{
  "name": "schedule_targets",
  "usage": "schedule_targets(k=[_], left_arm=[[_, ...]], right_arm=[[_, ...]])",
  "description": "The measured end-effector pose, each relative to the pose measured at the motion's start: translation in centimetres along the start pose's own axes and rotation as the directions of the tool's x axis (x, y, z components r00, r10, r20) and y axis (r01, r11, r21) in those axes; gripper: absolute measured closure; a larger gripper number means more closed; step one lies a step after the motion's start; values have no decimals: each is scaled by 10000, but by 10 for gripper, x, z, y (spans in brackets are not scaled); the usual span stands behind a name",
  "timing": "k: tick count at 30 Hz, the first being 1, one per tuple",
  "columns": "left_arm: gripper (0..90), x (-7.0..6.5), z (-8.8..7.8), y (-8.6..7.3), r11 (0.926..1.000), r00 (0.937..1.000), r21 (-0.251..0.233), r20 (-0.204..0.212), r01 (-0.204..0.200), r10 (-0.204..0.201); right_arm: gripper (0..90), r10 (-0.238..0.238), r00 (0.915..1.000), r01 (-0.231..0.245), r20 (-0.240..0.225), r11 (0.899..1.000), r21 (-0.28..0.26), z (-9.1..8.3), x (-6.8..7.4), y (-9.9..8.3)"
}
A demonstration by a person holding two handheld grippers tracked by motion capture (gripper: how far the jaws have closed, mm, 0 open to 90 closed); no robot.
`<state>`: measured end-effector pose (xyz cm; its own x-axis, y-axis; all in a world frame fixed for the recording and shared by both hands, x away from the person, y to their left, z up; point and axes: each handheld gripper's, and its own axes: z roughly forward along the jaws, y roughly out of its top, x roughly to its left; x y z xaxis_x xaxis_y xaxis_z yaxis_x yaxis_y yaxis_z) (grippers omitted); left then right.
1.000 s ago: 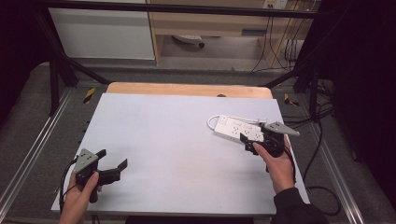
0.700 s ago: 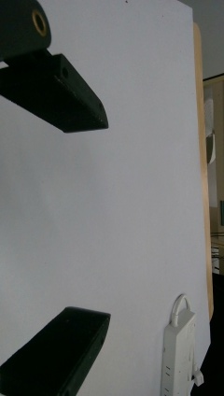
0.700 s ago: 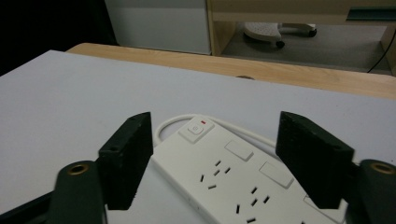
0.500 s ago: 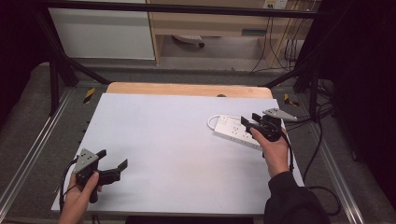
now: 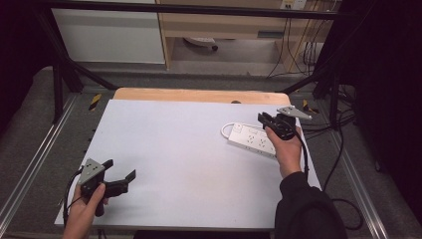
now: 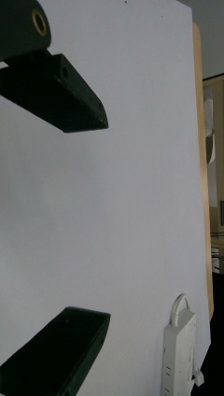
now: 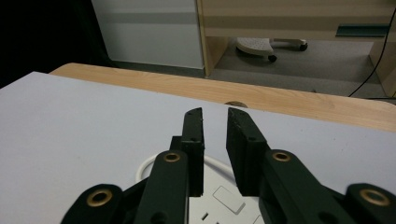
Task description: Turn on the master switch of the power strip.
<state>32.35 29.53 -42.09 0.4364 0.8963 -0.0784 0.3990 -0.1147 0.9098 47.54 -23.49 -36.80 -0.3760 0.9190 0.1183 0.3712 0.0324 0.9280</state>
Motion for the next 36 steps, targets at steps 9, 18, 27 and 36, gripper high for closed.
schedule_targets(k=[9,18,27,36], left_arm=[[70,1,0,0,9999,9998,17,-139,-109,109],[70,1,0,0,9999,9998,23,-144,-133,133],[70,1,0,0,9998,9997,45,-176,-174,175],[70,2,0,0,9999,9998,22,-158,-148,148]], right_arm=[[865,27,10000,-26,-88,10000,82,16,1,2],[900,59,9999,-56,-97,9995,308,31,2,-1],[900,-102,9999,106,-54,9977,667,45,6,-2],[900,-275,9996,280,-65,9937,1084,60,15,-5]])
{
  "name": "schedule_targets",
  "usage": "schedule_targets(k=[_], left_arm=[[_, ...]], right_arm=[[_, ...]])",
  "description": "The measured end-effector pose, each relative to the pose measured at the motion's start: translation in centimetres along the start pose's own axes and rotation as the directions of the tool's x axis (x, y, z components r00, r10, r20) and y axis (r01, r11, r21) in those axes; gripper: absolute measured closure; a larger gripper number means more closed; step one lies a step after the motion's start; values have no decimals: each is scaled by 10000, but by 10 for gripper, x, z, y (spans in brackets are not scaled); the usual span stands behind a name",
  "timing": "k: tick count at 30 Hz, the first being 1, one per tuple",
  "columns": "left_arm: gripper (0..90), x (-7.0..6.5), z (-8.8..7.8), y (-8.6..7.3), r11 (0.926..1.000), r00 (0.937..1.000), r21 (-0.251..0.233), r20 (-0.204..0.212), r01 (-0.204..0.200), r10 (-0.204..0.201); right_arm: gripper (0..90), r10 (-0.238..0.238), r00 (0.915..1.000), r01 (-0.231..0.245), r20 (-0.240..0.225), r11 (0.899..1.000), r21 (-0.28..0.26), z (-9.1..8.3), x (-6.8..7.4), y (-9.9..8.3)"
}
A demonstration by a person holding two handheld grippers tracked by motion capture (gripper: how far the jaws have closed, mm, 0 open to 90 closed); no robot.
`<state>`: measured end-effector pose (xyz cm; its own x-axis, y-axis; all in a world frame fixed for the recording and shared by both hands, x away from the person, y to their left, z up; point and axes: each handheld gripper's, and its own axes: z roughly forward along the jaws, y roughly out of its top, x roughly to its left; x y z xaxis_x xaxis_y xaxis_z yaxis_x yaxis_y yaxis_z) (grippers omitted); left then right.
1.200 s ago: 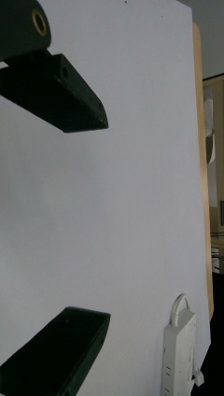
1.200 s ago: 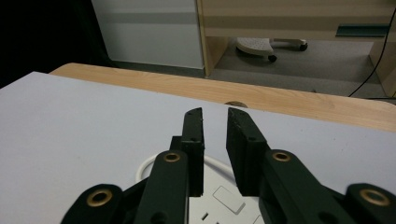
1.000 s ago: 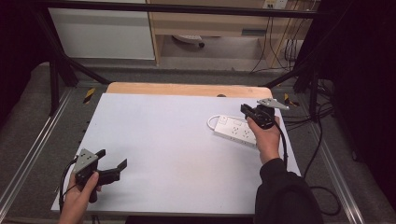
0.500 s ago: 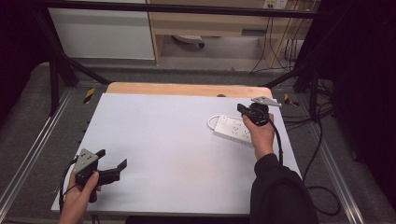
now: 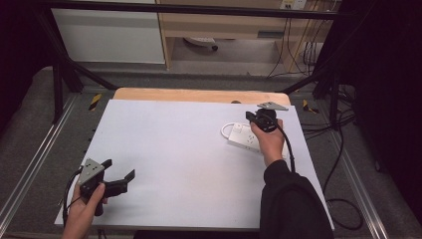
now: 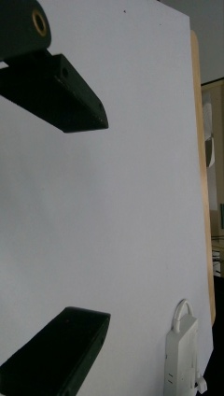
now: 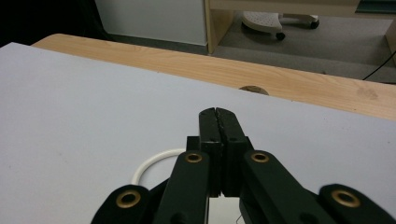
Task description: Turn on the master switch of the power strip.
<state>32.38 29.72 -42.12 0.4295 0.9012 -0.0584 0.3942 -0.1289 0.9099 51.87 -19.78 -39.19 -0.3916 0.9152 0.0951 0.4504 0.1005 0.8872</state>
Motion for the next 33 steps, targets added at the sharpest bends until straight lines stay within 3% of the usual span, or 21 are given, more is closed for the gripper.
schedule_targets(k=[17,33], left_arm=[[63,0,1,0,10000,10000,-5,81,43,-43],[63,-1,1,0,10000,10000,60,66,5,-6]], right_arm=[[900,-71,9998,57,187,9973,732,18,1,-11],[900,-199,9998,186,92,9926,1203,26,4,-17]])
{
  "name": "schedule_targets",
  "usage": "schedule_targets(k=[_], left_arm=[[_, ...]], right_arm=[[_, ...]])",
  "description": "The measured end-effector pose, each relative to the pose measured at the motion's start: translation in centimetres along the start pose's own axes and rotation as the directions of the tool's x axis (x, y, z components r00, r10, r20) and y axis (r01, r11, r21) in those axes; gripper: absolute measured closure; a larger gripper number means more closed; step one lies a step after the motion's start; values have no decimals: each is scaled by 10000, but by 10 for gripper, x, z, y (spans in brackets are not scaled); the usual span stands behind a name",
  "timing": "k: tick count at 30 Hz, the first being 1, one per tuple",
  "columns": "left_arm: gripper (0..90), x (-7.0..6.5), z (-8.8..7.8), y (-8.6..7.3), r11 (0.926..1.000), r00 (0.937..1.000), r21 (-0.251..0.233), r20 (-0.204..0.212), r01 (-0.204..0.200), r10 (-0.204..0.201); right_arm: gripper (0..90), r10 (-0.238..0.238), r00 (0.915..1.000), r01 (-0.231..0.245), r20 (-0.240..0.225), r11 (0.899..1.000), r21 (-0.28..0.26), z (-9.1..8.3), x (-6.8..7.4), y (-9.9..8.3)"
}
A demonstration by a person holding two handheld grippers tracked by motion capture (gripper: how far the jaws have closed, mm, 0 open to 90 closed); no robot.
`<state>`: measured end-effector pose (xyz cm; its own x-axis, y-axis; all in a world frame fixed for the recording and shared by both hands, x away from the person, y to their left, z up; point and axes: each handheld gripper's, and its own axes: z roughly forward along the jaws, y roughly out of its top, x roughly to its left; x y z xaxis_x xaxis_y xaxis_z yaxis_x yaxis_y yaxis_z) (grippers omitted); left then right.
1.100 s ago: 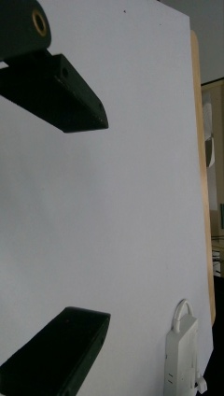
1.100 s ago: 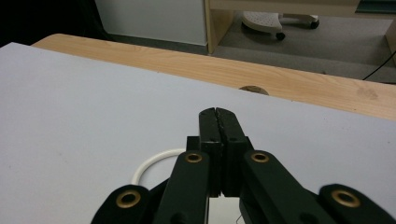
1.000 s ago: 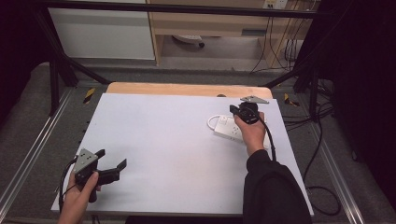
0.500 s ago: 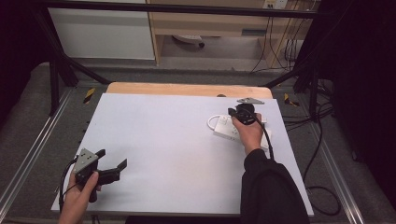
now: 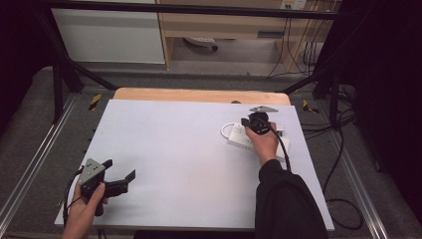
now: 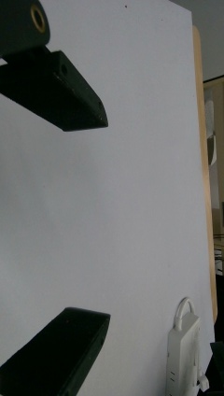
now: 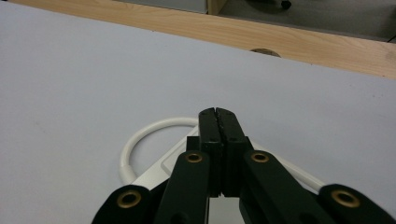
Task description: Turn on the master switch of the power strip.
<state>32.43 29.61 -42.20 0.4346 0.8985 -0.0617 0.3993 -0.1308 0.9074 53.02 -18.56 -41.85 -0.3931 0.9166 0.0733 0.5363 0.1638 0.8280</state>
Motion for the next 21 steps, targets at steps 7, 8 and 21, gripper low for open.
schedule_targets(k=[7,8,21], left_arm=[[63,0,0,0,10000,10000,20,-11,-1,1],[63,0,0,0,10000,10000,21,-10,-4,4],[63,0,0,0,10000,10000,9,7,-13,13]], right_arm=[[900,-11,10000,11,-1,9998,174,8,3,-4],[900,-27,10000,27,-12,9998,201,9,4,-4],[900,-55,10000,56,-39,9994,342,15,7,-7]])
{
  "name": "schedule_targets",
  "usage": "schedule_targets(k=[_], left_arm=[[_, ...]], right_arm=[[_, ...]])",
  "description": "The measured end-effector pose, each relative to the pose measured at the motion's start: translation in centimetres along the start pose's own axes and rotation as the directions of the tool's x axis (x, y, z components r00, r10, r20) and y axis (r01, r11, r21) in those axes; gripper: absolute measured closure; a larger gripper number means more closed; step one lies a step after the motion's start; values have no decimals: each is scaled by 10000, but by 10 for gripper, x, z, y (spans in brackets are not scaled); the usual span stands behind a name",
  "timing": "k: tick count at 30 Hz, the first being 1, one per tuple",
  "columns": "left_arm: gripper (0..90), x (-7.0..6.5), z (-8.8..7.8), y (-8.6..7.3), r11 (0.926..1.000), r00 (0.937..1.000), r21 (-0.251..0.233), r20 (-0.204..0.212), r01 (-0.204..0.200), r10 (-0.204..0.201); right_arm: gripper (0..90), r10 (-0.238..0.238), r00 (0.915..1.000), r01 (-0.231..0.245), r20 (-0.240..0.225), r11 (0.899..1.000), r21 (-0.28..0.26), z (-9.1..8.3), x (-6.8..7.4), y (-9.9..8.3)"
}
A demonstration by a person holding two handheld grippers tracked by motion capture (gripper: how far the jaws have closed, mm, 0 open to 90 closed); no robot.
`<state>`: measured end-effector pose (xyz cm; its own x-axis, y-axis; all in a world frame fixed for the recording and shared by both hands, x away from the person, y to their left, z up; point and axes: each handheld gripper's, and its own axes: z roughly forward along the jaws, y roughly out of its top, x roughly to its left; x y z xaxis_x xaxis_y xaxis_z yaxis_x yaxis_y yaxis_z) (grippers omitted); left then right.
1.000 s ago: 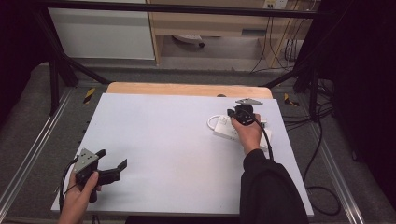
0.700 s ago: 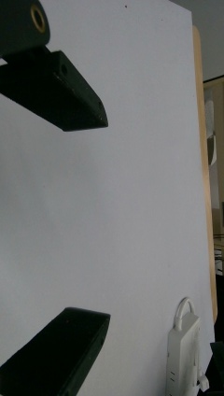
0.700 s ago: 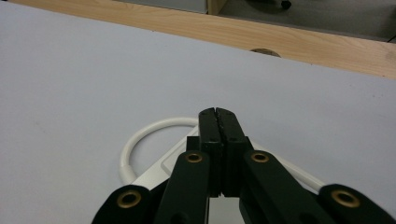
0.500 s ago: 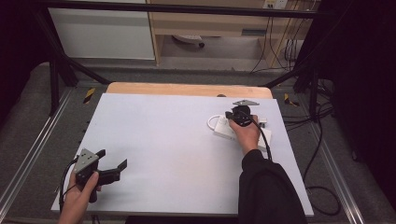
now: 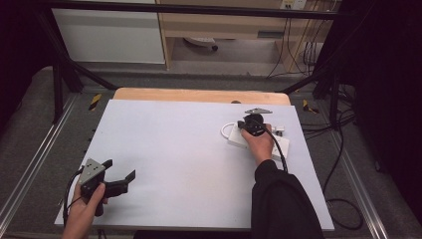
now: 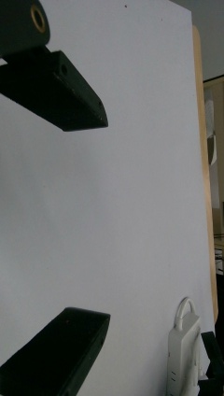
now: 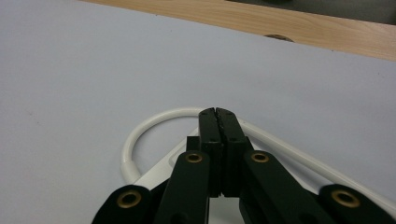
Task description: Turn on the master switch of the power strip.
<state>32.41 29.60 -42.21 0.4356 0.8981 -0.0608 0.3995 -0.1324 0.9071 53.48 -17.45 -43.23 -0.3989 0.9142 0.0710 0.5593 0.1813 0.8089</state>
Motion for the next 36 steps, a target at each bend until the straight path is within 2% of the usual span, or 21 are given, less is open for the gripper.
schedule_targets(k=[36], left_arm=[[64,0,0,0,10000,10000,-18,-23,-1,1]], right_arm=[[900,-57,9999,55,94,9997,218,5,5,-3]])
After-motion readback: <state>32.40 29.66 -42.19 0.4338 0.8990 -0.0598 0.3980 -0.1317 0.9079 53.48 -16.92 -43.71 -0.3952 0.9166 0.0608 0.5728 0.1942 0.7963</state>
